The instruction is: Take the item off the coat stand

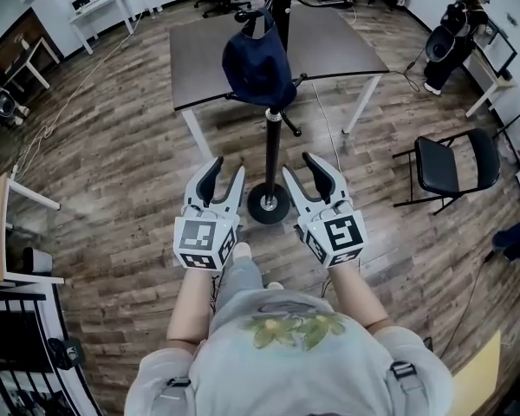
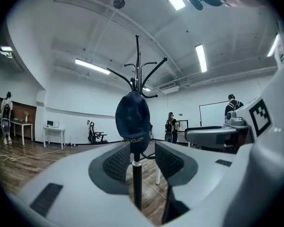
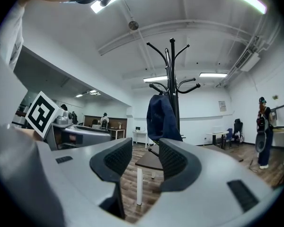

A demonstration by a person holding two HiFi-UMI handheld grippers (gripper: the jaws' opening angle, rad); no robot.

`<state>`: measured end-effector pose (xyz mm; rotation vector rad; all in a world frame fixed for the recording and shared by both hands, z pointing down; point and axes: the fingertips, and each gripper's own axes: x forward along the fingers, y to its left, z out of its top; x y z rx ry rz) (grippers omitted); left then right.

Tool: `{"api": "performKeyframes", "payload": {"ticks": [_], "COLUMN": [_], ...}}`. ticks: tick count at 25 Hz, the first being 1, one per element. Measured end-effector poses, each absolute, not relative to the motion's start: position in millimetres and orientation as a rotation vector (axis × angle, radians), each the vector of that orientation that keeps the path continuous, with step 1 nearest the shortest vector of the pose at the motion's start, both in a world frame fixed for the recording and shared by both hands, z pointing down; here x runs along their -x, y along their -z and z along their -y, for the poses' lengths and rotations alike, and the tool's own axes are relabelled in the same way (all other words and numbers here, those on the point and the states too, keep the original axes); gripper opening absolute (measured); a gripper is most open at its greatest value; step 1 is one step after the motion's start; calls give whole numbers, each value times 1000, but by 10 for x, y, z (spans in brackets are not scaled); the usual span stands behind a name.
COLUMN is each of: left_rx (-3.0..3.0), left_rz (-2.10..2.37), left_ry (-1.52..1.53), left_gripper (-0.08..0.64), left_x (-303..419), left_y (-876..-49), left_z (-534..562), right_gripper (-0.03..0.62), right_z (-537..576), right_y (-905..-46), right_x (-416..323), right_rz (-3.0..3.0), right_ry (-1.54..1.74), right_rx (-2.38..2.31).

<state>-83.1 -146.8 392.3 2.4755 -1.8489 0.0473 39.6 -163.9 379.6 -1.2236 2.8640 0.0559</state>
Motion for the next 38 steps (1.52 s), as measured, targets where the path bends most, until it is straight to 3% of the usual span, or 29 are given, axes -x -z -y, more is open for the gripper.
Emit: {"api": "performKeyframes", "payload": {"ticks": [38], "left_rx": [-2592], "left_rz": [1636], "left_ry": [-52], "left_gripper": [178], "left_x": [1238], "left_y": [-3950], "left_z": [3035], "right_gripper": [164], "right_z": [2917], "right_y": [-3766], "right_x": [106], "right_rz": [-2800], "right_ry": [-34], "right_rx": [1398]}}
